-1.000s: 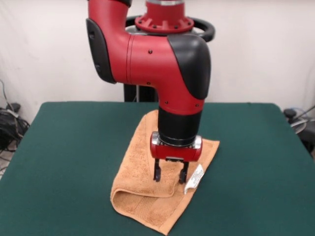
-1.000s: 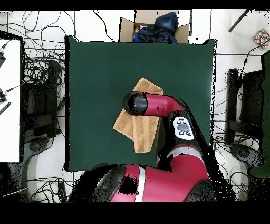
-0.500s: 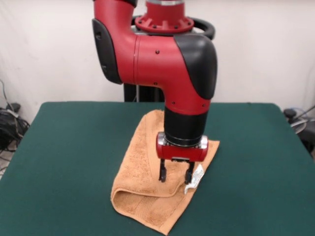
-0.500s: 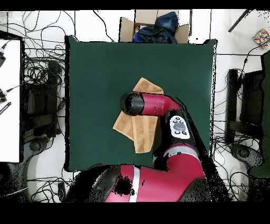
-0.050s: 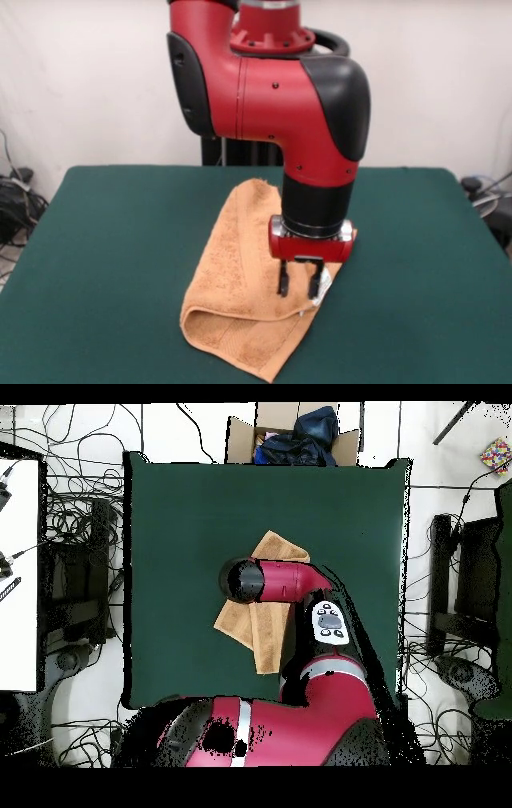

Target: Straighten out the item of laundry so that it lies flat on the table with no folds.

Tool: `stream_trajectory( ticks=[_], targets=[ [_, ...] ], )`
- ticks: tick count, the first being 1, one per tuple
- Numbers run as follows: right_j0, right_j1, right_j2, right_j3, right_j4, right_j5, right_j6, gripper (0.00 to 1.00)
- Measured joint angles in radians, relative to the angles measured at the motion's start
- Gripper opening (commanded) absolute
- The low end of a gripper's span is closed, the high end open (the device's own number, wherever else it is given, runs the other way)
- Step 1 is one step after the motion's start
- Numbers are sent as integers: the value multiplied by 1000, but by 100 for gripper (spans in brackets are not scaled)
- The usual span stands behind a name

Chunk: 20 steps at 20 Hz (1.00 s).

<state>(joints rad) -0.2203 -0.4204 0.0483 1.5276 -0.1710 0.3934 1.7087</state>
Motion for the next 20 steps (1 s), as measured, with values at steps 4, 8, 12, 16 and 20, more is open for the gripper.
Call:
stream_trajectory(
  ticks=[4, 8, 12, 16, 20],
  targets=[
    [0, 0, 0, 0, 0, 0, 0, 0],
    [0, 0, 0, 0, 0, 0, 0, 0],
    [0, 0, 0, 0, 0, 0, 0, 0],
    [-2, 0, 0, 2, 0, 0, 0, 100],
    [-4, 0, 0, 2, 0, 0, 0, 100]
  ],
)
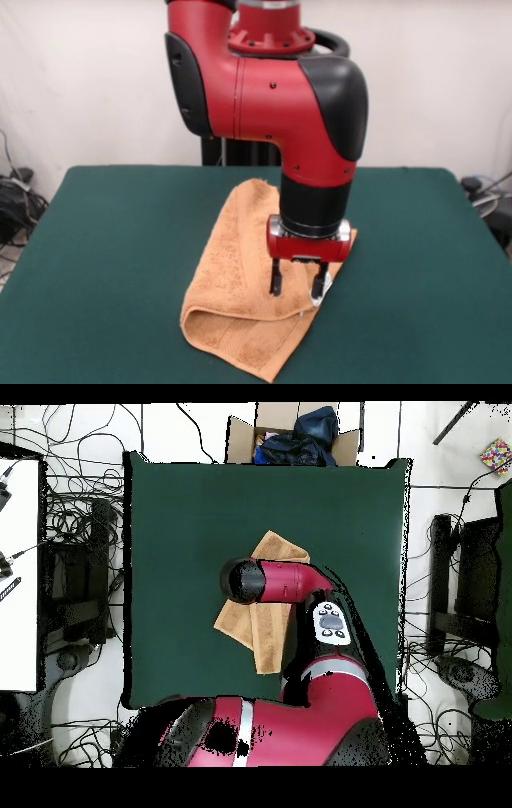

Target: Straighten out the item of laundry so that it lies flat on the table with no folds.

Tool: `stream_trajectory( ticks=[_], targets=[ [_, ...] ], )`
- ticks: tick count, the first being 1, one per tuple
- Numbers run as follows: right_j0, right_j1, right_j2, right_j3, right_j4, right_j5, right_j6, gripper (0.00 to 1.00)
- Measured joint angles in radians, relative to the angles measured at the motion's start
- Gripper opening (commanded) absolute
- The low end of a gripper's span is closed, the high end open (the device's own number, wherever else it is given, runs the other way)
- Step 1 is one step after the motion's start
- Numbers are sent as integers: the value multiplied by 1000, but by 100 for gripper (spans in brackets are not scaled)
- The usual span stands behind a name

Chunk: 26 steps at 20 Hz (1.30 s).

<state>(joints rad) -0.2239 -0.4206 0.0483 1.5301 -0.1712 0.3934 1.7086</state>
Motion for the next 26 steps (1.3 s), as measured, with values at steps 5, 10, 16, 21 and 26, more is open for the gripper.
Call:
stream_trajectory(
  ticks=[5, 10, 16, 21, 26],
  targets=[
    [0, -1, 0, 0, 0, 0, 0, 100],
    [0, -1, 0, 0, 0, 0, 0, 100],
    [0, 2, 0, 1, 0, 0, 0, 100],
    [0, 5, 0, 0, 0, 0, 0, 100],
    [0, 13, 0, 0, 0, 0, 0, 100]
  ],
)
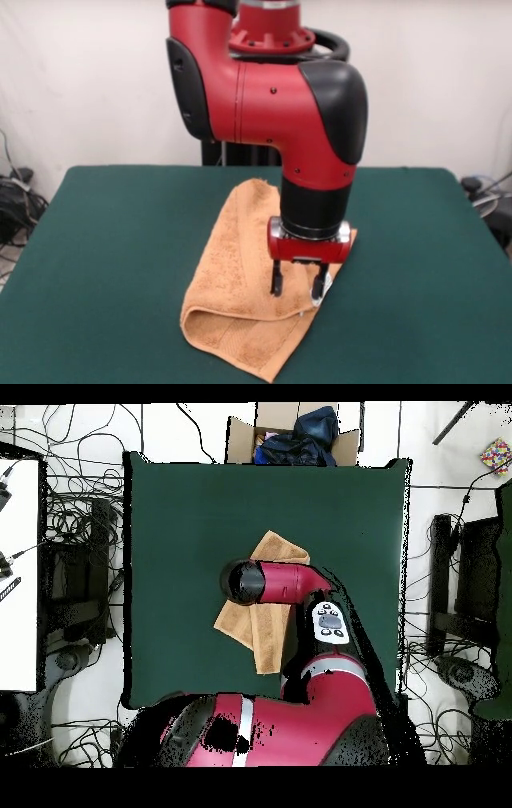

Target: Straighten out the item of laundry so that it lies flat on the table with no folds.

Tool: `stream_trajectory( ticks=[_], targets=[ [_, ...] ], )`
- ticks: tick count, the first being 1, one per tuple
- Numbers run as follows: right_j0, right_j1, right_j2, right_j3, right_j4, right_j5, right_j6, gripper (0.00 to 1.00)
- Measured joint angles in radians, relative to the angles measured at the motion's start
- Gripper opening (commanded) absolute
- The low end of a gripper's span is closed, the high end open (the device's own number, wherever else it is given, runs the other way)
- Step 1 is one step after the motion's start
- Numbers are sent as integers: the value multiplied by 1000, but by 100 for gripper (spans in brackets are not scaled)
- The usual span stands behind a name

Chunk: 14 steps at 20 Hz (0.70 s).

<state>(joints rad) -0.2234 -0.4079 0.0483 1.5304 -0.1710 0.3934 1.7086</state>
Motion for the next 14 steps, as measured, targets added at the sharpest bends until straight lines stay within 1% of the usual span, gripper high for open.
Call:
stream_trajectory(
  ticks=[10, 14],
  targets=[
    [0, 37, 0, -3, 1, -6, 0, 100],
    [0, 39, 0, -5, 0, -10, 0, 100]
  ],
)
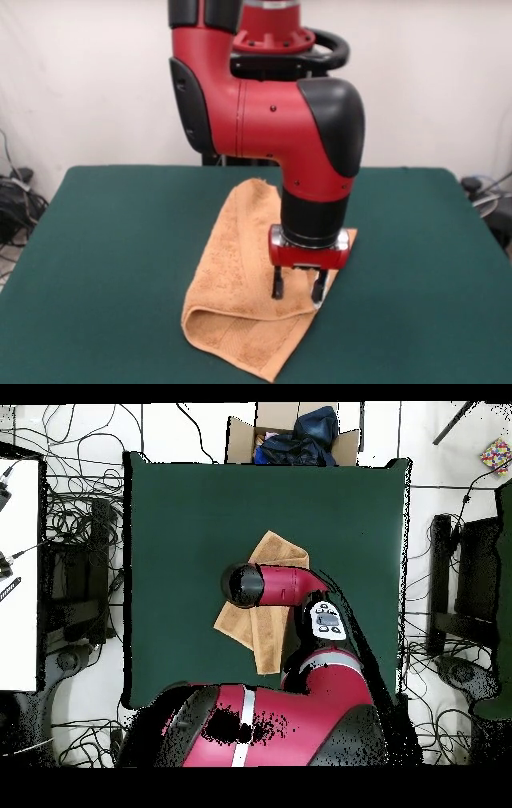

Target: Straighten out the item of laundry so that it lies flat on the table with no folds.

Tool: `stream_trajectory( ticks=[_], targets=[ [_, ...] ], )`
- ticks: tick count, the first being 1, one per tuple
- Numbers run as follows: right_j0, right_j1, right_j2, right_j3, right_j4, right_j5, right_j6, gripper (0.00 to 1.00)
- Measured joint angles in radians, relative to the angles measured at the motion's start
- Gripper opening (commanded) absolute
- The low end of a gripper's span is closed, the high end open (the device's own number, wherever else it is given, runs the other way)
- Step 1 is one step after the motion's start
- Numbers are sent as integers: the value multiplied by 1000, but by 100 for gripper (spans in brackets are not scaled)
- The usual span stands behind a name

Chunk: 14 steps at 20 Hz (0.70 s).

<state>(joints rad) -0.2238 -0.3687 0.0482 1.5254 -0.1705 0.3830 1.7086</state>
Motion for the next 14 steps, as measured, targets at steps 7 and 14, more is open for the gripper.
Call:
stream_trajectory(
  ticks=[7, 14],
  targets=[
    [-7, -1, -7, 0, 0, 0, 0, 0],
    [-7, -1, -7, 0, 0, 0, 0, 0]
  ],
)
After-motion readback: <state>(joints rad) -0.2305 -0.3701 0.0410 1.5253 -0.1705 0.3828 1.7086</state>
